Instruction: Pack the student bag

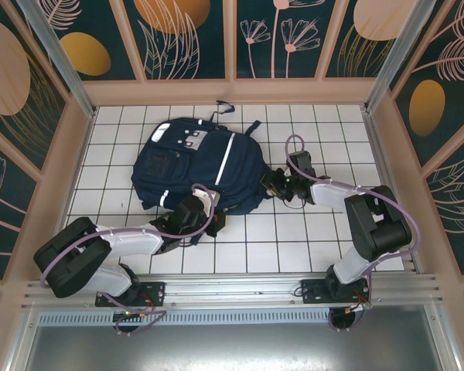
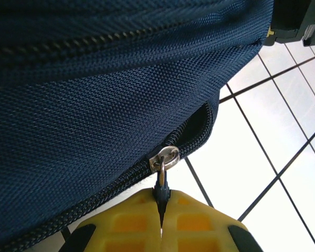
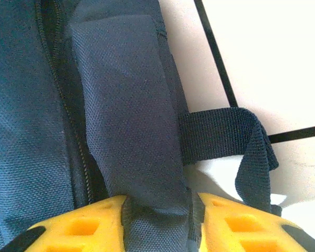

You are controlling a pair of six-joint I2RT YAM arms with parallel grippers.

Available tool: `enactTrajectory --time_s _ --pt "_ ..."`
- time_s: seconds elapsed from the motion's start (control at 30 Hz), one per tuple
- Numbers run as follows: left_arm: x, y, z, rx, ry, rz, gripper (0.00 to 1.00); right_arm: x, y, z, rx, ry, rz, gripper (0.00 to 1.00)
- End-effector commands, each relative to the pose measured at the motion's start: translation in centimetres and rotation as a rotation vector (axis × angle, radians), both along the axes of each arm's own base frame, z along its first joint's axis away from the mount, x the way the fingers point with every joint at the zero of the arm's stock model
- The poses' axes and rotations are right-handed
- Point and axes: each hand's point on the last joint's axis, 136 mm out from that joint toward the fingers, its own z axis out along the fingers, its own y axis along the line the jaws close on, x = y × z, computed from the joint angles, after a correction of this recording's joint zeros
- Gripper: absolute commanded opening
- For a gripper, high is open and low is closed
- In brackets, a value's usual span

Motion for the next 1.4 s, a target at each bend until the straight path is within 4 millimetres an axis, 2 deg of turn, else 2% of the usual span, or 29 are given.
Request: enactTrajectory --time_s 0.0,0.13,0.27,0.3,0.33,0.43,0.47,0.6,0.77,0.83,0.93,1.03,1.17,1.37 --pt "0.2 0.2 0.3 0.014 -0.029 0.003 0.00 1.5 0.3 3.0 -0.012 -0.114 0.035 0.48" --pt "0.2 0.1 0.3 0.012 -0.028 0.000 0.00 2.2 0.2 2.0 -0.040 -0.077 0.066 0.60" --pt "0.3 0.0 0.3 0.015 -0.031 0.000 0.00 3.2 1.2 0.3 -0.027 -0.050 0.115 0.61" --pt "0.3 0.1 0.1 0.022 -0.029 0.003 0.00 3.4 1.5 0.2 -0.015 -0.051 0.132 0.57" --pt "0.4 0.2 0.1 0.025 -0.031 0.008 0.00 3.5 1.7 -0.2 -0.013 -0.045 0.138 0.48" --pt "0.7 0.3 -0.2 0.034 -0.025 0.016 0.00 3.6 0.9 -0.9 -0.033 -0.033 0.096 0.08" --pt "1.0 0.4 -0.2 0.039 -0.024 0.022 0.00 3.4 0.4 -1.0 -0.042 -0.028 0.073 0.00" --pt "2.6 0.5 -0.2 0.044 -0.015 0.034 0.00 1.8 -1.5 -0.7 -0.044 -0.028 -0.015 0.00" --pt "4.6 -0.4 0.2 0.036 -0.014 0.028 0.00 -2.0 -2.5 -0.6 -0.024 -0.003 -0.098 0.00" --pt "5.4 -0.9 0.6 0.033 -0.020 0.026 0.00 -3.7 -2.2 -0.9 -0.026 0.009 -0.108 0.00" --pt "6.0 -1.5 1.3 0.029 -0.028 0.014 0.00 -6.0 -0.5 -1.2 -0.026 0.030 -0.094 0.00" --pt "6.3 -1.4 1.9 0.021 -0.036 0.016 0.00 -7.5 1.0 -1.3 -0.001 0.048 -0.101 0.00" --pt "6.0 -0.3 2.9 0.019 -0.045 0.032 0.00 -8.2 2.6 -0.9 0.024 0.049 -0.122 0.00" --pt "2.7 1.2 3.0 -0.046 0.012 0.021 0.00 -7.1 2.5 -0.9 0.020 0.053 -0.183 0.00"
